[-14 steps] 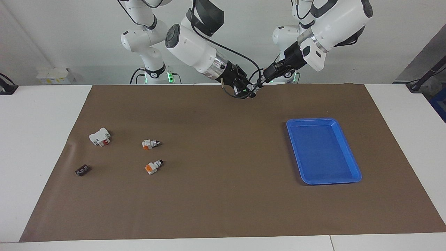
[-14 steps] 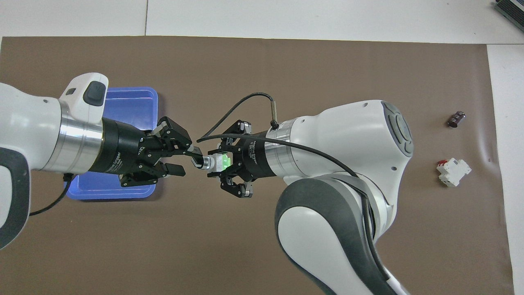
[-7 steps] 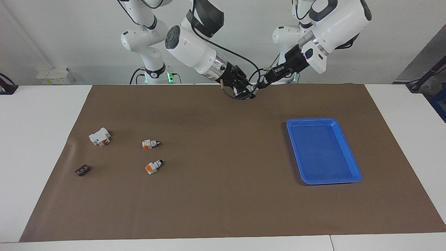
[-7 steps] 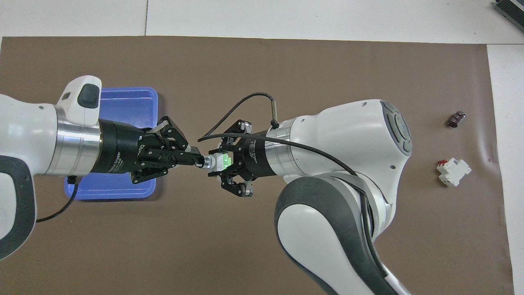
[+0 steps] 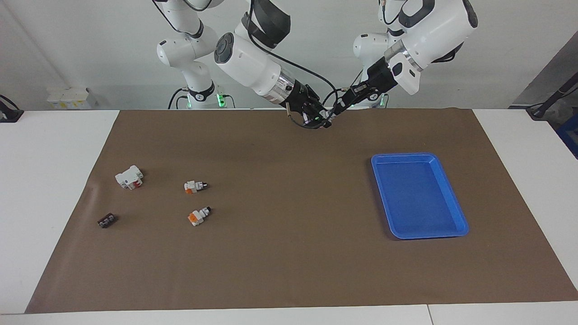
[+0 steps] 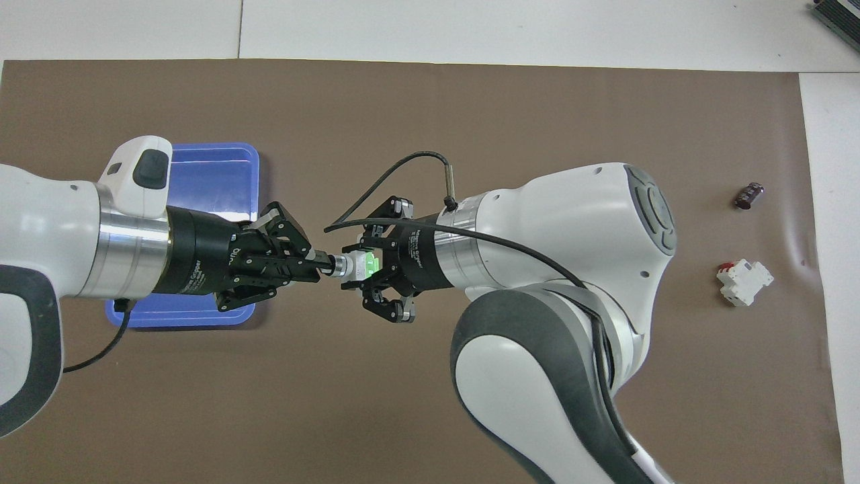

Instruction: Turn and place switch with both arms

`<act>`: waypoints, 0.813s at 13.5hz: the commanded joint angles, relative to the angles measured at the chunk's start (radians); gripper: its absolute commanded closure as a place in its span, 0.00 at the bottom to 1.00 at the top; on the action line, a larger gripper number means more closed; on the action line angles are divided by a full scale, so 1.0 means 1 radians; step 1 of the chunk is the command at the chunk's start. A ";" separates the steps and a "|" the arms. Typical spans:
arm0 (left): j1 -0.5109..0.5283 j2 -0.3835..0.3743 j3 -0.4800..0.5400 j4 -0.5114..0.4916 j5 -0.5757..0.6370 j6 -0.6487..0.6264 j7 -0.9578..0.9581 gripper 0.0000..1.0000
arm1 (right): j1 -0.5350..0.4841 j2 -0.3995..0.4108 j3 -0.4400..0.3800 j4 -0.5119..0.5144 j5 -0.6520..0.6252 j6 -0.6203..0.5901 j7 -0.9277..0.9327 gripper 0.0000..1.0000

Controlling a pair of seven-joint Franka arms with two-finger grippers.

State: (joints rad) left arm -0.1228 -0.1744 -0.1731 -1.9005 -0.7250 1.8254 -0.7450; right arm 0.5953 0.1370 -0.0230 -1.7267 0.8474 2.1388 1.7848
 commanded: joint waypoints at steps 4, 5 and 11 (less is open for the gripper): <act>-0.006 -0.031 0.003 -0.038 -0.017 0.023 0.076 0.79 | -0.005 0.009 0.003 0.021 0.016 -0.002 0.021 1.00; -0.012 -0.033 0.003 -0.038 -0.017 0.029 0.082 0.79 | -0.005 0.009 0.003 0.021 0.016 -0.002 0.021 1.00; -0.011 -0.030 0.000 -0.034 -0.020 0.031 0.235 1.00 | -0.005 0.009 0.003 0.021 0.015 -0.003 0.021 1.00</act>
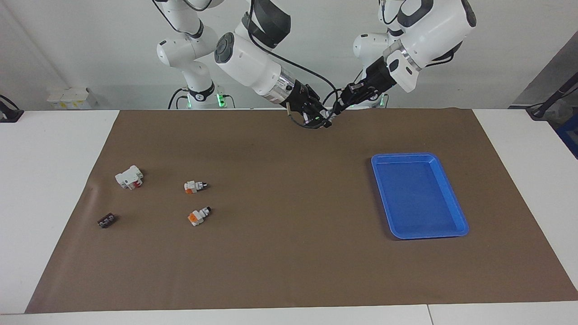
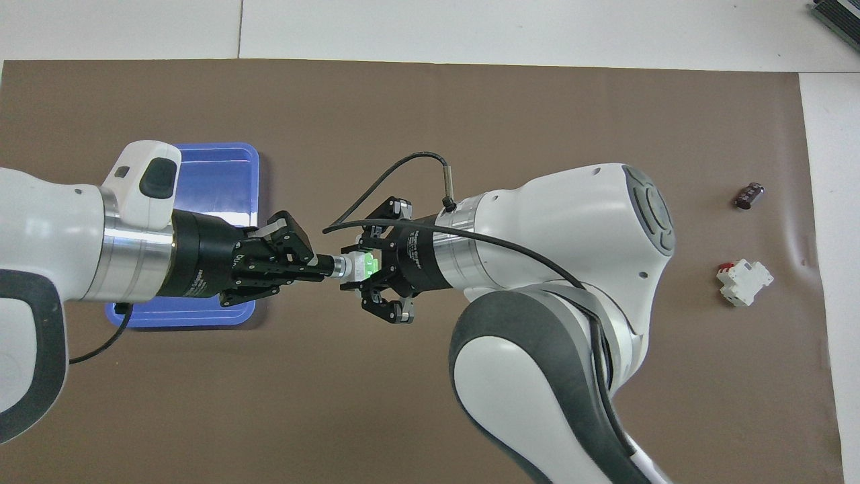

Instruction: Turn and place switch with both arms

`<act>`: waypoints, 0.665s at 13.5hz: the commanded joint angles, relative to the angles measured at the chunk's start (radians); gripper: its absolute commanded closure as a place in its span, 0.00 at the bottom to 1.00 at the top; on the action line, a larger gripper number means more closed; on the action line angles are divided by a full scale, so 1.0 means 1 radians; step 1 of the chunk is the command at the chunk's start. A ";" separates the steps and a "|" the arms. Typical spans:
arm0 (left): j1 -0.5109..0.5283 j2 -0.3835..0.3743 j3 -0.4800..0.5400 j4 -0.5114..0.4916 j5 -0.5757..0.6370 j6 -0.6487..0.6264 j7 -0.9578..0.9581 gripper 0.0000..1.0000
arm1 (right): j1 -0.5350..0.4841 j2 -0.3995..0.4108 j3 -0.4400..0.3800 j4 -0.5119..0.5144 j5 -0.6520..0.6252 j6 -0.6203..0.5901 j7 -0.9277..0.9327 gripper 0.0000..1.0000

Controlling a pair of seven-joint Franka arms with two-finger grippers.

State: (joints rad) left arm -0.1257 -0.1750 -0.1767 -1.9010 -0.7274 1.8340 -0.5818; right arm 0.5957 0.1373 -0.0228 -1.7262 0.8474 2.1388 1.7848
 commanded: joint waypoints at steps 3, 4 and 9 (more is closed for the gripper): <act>-0.005 -0.024 0.008 -0.026 -0.015 0.031 0.230 1.00 | -0.005 0.008 0.003 0.020 0.013 -0.005 0.021 1.00; -0.003 -0.024 0.008 -0.029 -0.015 0.039 0.334 1.00 | -0.005 0.008 0.003 0.020 0.013 -0.005 0.021 1.00; 0.008 -0.020 0.010 -0.016 0.023 0.027 0.784 1.00 | -0.005 0.008 0.003 0.020 0.013 -0.008 0.021 1.00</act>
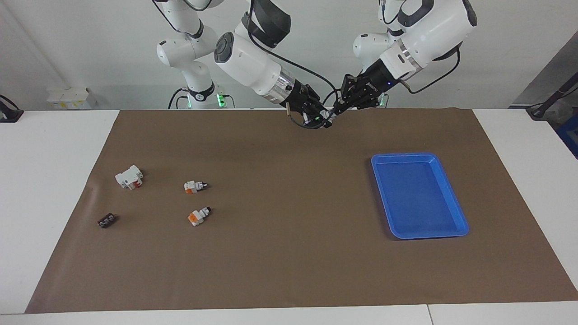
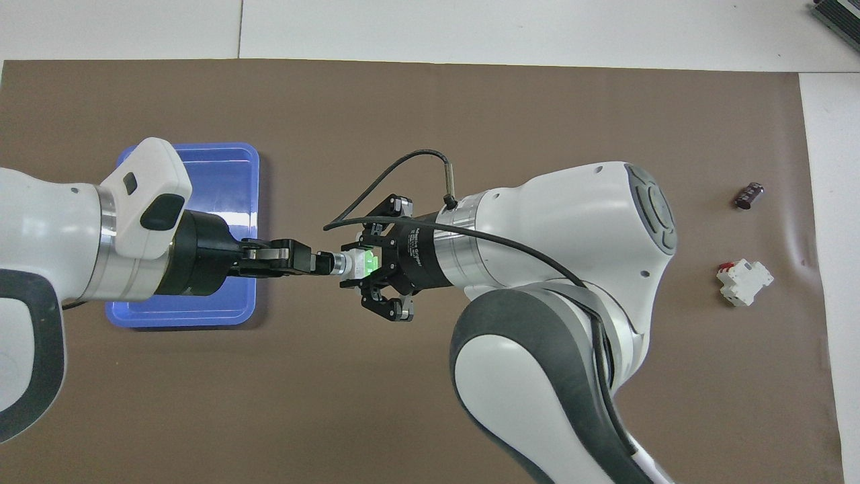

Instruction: Turn and place switch with both arms

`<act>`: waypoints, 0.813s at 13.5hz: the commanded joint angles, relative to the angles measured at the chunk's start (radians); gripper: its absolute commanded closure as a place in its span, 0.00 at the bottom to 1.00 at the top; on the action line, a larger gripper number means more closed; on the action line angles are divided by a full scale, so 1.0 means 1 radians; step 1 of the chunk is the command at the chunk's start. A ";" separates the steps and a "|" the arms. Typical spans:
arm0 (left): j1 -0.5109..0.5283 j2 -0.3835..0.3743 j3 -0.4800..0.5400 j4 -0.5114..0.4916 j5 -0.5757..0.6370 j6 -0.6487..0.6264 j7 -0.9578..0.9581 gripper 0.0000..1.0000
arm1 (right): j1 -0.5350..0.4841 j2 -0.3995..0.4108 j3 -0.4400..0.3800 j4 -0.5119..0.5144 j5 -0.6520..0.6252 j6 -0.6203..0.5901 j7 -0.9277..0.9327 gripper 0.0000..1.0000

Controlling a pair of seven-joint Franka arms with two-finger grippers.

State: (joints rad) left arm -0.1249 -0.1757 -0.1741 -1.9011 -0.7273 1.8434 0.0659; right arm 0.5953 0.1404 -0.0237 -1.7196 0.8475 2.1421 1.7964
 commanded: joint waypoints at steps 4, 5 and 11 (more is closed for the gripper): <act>-0.004 -0.019 0.002 -0.012 0.055 0.001 0.371 1.00 | -0.005 0.005 0.004 0.014 0.013 -0.011 0.009 1.00; -0.004 -0.019 0.002 -0.009 0.057 -0.009 0.421 1.00 | -0.005 0.005 0.004 0.014 0.013 -0.011 0.009 1.00; -0.002 -0.016 0.002 0.030 0.140 -0.102 0.888 1.00 | -0.005 0.005 0.004 0.014 0.013 -0.013 0.009 1.00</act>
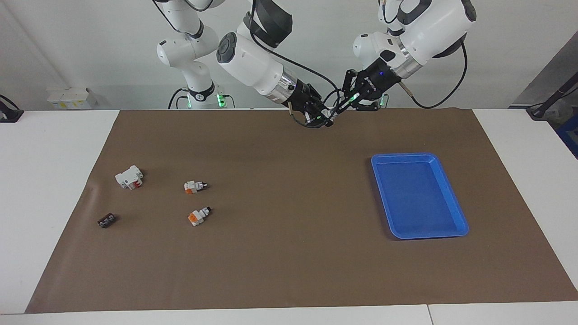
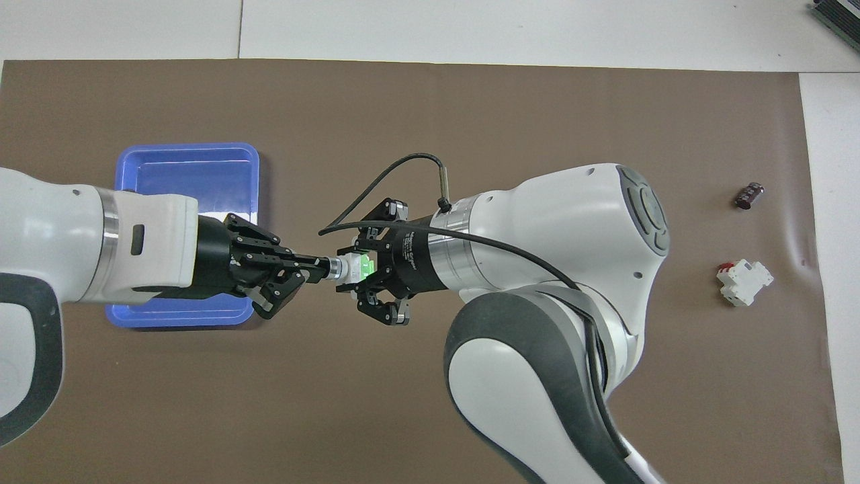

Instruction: Turn and place switch with both arms

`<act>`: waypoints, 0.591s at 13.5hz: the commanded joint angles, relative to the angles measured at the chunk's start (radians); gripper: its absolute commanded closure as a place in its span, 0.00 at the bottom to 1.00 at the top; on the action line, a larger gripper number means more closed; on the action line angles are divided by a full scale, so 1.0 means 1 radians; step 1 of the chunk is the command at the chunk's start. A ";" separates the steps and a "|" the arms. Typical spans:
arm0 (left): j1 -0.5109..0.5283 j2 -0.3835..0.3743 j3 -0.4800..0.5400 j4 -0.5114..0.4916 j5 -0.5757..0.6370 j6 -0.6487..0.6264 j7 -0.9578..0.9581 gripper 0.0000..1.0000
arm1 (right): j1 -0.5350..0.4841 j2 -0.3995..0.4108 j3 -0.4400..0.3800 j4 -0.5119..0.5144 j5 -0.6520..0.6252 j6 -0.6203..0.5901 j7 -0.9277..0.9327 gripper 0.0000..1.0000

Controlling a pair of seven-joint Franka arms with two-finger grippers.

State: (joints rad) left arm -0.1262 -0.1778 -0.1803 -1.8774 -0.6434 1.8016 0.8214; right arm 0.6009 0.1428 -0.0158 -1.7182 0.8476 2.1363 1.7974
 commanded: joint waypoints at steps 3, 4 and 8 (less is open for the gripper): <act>0.007 -0.012 0.009 0.012 0.065 -0.070 0.159 1.00 | -0.010 0.003 -0.004 0.012 0.013 -0.007 0.008 1.00; 0.005 -0.012 0.009 0.011 0.067 -0.068 0.159 1.00 | -0.010 0.003 -0.004 0.012 0.013 -0.007 0.008 1.00; 0.000 -0.012 0.009 0.011 0.079 -0.067 0.163 1.00 | -0.013 0.003 -0.004 0.012 0.013 -0.007 0.008 1.00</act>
State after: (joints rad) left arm -0.1261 -0.1778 -0.1823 -1.8637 -0.6081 1.7757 0.9593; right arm 0.6042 0.1429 -0.0105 -1.7180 0.8476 2.1362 1.7974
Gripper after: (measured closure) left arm 0.899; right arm 0.590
